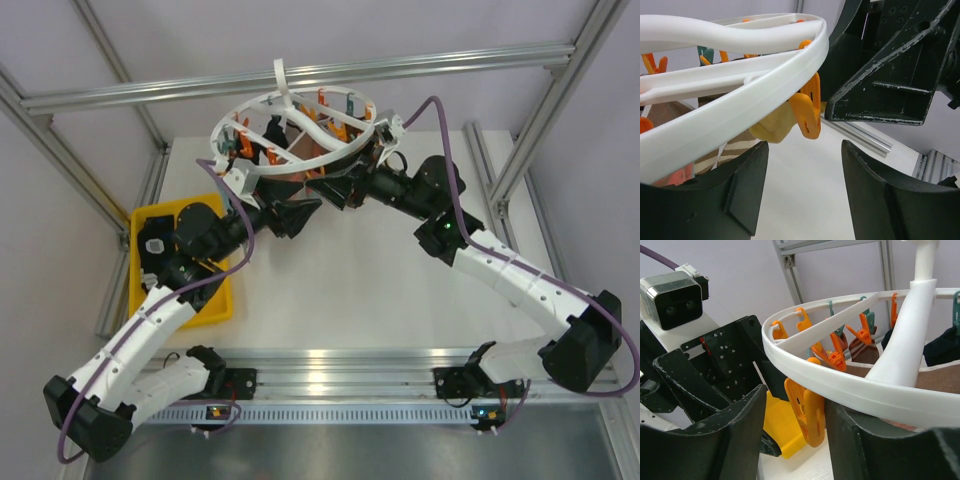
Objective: Clip the socks to the hanger
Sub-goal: Open the clamp at the hanger.
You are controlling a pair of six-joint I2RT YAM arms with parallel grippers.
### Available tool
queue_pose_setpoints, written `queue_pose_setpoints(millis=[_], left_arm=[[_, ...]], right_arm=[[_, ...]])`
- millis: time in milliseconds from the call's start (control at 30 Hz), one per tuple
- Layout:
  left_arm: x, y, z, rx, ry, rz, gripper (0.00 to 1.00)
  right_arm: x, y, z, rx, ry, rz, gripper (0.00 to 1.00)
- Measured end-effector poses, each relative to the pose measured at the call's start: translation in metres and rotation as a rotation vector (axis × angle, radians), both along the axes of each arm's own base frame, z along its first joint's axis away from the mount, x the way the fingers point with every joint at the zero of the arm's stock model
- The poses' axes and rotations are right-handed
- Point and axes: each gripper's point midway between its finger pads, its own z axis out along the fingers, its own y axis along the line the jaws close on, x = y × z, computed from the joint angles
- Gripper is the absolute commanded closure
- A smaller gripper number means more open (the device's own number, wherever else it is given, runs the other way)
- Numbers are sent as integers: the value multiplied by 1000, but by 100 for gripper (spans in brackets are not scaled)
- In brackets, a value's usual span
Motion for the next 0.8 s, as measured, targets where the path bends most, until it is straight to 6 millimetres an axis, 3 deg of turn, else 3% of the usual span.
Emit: queue_pose_setpoints(millis=[133, 400, 700, 800], left_arm=[[1, -4, 5, -32, 3, -16, 33], [2, -13, 14, -75, -21, -46, 38], [15, -16, 10, -78, -17, -6, 76], [17, -17, 7, -70, -18, 5, 94]], right_arm=[[1, 1, -2, 0, 10, 2, 61], [4, 4, -2, 2, 22, 3, 64], [8, 1, -1, 12, 35, -5, 65], [8, 0, -1, 13, 40, -5, 58]])
